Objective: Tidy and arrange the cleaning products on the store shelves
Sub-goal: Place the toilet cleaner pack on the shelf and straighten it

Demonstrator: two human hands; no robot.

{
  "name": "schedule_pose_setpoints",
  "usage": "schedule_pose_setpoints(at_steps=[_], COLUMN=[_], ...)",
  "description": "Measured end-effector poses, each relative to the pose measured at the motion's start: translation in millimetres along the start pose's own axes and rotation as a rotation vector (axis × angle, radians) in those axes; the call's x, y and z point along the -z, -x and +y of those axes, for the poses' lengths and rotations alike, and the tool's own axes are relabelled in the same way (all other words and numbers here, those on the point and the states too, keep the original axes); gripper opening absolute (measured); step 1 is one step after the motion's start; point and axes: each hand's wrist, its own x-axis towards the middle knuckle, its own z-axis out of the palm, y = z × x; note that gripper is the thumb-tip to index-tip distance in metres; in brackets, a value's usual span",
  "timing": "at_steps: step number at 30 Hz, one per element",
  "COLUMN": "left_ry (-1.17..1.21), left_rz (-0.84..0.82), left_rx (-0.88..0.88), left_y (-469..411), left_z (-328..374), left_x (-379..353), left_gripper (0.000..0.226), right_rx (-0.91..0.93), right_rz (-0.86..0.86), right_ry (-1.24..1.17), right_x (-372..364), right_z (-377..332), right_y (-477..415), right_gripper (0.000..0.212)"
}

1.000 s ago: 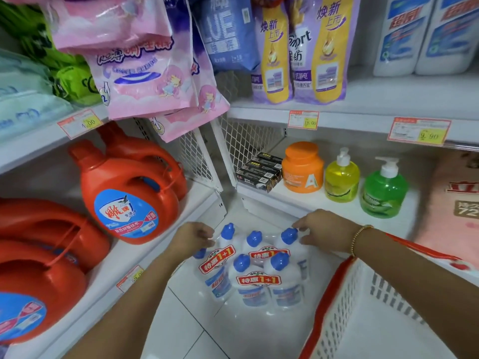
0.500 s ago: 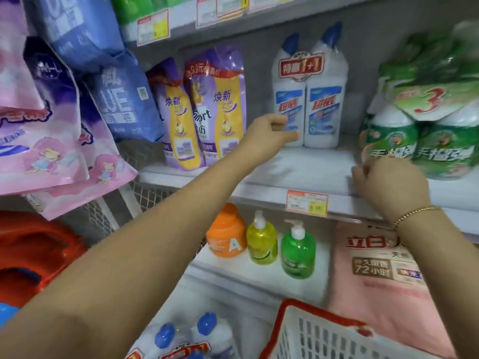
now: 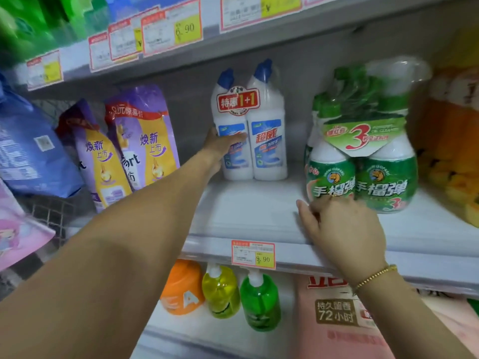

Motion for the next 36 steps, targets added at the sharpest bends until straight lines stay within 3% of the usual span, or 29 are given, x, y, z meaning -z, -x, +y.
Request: schedule_pose_setpoints(at_steps=[3,5,9,11,13,16,19,23,27,30,32,36], left_ry=[-0.048,-0.104,-0.225,-0.282,-0.282,-0.276,-0.276,-0.331,-0.376,-0.423,-0.404,-0.172], left_rz=[-0.034,-0.045,0.112,0.195,0.235,0.257,0.278,0.264,0.222,0.12,0.007,-0.039], left_rx=[-0.011,-0.017,-0.125,-0.214,-0.293,-0.388,-0.441,-0.481,-0.484,-0.484,-0.452,-0.324], left_y=[6.0,13.6,43.5,73.5,108.7,149.1,187.1,233.3,259.8,277.4,289.4,305.9], left_z=[-7.2,-1.9,8.2,3.4,-3.5,-8.6,-1.6,12.9,38.8,72.3,89.9,90.9], left_x=[3.0,2.2,-1.2,1.9,8.0,19.2,28.3,42.0,54.9,58.1,59.4,49.2], left_gripper=[0.047,0.044,0.063,0.069,0.064,0.063,0.067,0.066,0.074,0.057,0.06,0.063], right_rx=[0.007,0.002,-0.001,-0.041,-0.128,-0.226,-0.186,-0.078,0.059,0.137,0.184,0.113], right_rz=[0.082,0.127,0.16,0.174,0.186,0.122,0.025,0.026,0.086,0.042,-0.003,-0.12], right_ry=[-0.039,-0.07,-0.227,-0.443,-0.81,-1.21,-1.124,-1.084,-1.083,-1.255,-1.425,-1.687], right_x=[-5.4,-5.9,-2.7,5.0,16.0,32.7,45.5,69.8,97.1,116.0,127.4,143.8], right_z=[2.7,2.6,1.1,2.0,4.0,5.2,-6.0,-25.6,-27.1,-24.4,-22.0,-15.5], right_y=[3.1,4.6,4.6,5.8,8.1,8.7,9.1,9.1,12.6,12.1,12.0,12.2], right_gripper=[0.026,0.03,0.034,0.027,0.027,0.055,0.074,0.074,0.048,0.051,0.055,0.065])
